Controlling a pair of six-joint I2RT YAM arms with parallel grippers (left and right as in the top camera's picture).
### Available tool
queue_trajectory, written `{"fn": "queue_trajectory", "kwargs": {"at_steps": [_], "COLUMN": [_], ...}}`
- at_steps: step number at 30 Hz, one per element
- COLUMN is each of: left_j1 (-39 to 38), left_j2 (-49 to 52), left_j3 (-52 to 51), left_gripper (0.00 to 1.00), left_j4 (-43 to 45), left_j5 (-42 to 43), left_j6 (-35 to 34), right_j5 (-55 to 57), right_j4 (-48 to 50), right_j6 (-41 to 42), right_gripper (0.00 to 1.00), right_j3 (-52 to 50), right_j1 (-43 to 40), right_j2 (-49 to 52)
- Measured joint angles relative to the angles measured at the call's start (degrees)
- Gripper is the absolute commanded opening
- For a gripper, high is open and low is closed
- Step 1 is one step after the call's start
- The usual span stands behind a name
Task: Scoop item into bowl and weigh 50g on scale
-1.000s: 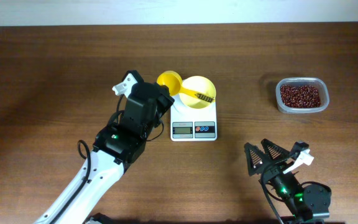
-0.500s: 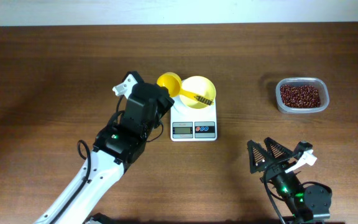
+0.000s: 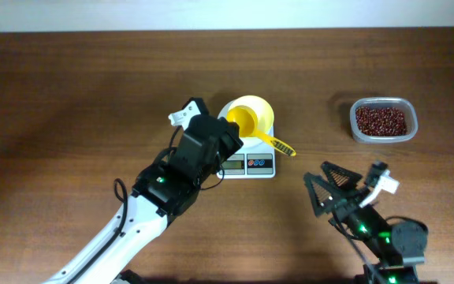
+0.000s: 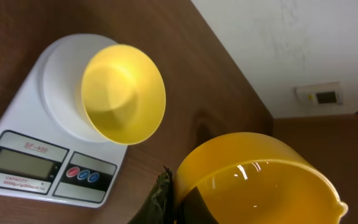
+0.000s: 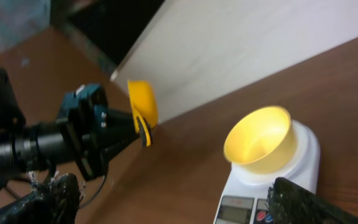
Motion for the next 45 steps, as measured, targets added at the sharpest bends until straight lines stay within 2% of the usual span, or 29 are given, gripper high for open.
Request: {"fn": "queue_trajectory", "kwargs": {"at_steps": [6, 9, 11, 16, 20, 26, 38, 45], "left_j1": [0.0, 0.0, 0.0, 0.0, 0.0, 0.0, -0.1, -1.2], "left_j2": [4.1, 4.2, 4.2, 5.4, 8.3, 8.6, 8.6, 8.6], "left_j3": [0.0, 0.1, 0.1, 0.1, 0.1, 0.1, 0.1, 0.1], "left_gripper": [0.0, 0.0, 0.0, 0.0, 0.0, 0.0, 0.0, 0.0], "left_j4": [2.1, 2.2, 2.2, 2.1, 2.4, 2.4, 3.7, 3.8], "left_j5": [7.2, 8.3, 8.6, 9.0, 10.8, 14.0, 16.3, 16.3], "left_j6": [-0.2, -0.2, -0.2, 0.3, 0.8, 2.7, 5.2, 6.8], "right_j5": [-16.3, -18.1, -18.7, -18.3, -12.7, -8.8, -8.9, -9.3], "right_j4": [26.9, 35.0, 37.6, 38.5, 38.5, 38.5, 34.5, 34.4], "right_j6": [-2.7, -2.9, -2.9, -2.8, -2.9, -2.8, -2.9, -2.8], "right_gripper": [0.99, 0.78, 0.7, 0.6, 0.5, 0.36, 0.35, 0.22], "right_j3": [6.2, 6.2, 6.3, 6.3, 6.3, 6.3, 6.3, 6.3], "right_j1": [0.1, 0.1, 0.1, 1.0, 6.7, 7.7, 7.8, 7.8], "right_j2": [26.2, 34.8, 38.9, 42.2, 42.3, 42.3, 42.3, 42.3]}}
